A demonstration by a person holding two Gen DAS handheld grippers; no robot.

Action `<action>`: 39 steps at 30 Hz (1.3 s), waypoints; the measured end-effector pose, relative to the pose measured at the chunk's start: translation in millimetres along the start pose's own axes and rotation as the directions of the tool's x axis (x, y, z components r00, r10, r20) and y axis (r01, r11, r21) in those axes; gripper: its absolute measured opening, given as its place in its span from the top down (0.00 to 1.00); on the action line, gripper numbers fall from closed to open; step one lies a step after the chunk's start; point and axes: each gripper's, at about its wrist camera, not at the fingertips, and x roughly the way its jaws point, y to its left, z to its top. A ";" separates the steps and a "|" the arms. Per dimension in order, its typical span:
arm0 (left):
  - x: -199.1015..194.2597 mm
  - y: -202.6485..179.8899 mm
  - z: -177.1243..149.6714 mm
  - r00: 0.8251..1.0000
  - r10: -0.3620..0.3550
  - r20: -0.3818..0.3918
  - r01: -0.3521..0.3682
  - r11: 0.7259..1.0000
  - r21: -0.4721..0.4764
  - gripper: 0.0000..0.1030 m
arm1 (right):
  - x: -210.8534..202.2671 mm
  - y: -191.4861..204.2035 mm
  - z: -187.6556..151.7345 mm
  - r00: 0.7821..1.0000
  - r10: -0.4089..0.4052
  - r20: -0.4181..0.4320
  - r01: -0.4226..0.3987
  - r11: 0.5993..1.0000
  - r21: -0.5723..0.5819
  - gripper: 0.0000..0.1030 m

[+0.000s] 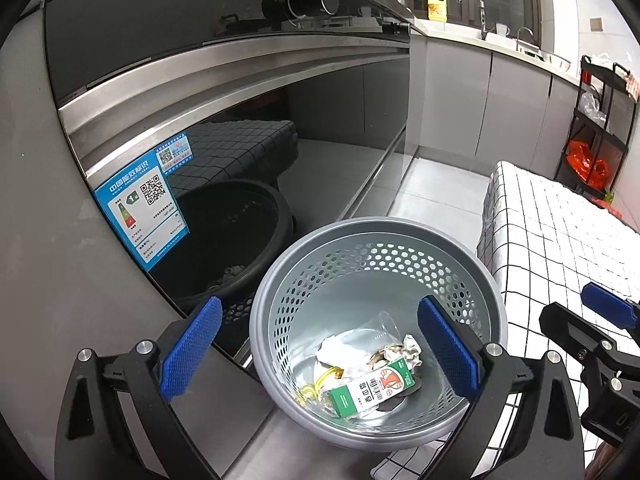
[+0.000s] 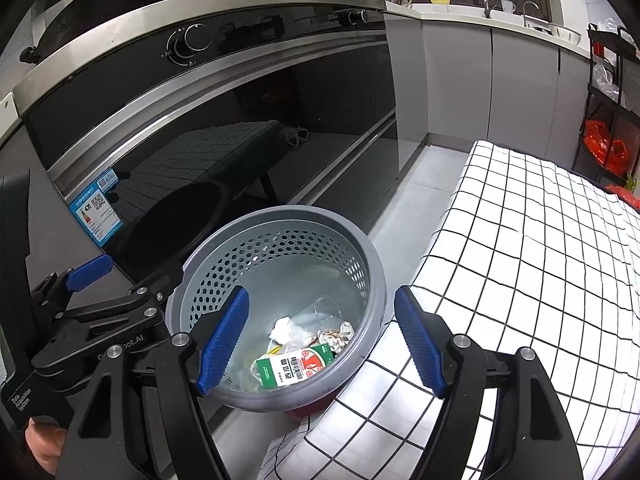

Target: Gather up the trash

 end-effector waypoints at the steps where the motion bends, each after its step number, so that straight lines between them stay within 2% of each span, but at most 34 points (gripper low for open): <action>1: 0.0 0.0 0.0 1.000 -0.002 0.000 0.002 1.000 0.000 0.06 | -0.9 -0.5 0.1 1.000 -0.001 0.001 0.001 1.000 0.002 0.30; 39: -7.2 8.2 6.5 0.998 0.056 0.019 -0.055 0.998 -0.022 0.06 | 1.2 10.8 8.7 1.000 0.008 0.007 -0.008 1.000 -0.022 0.30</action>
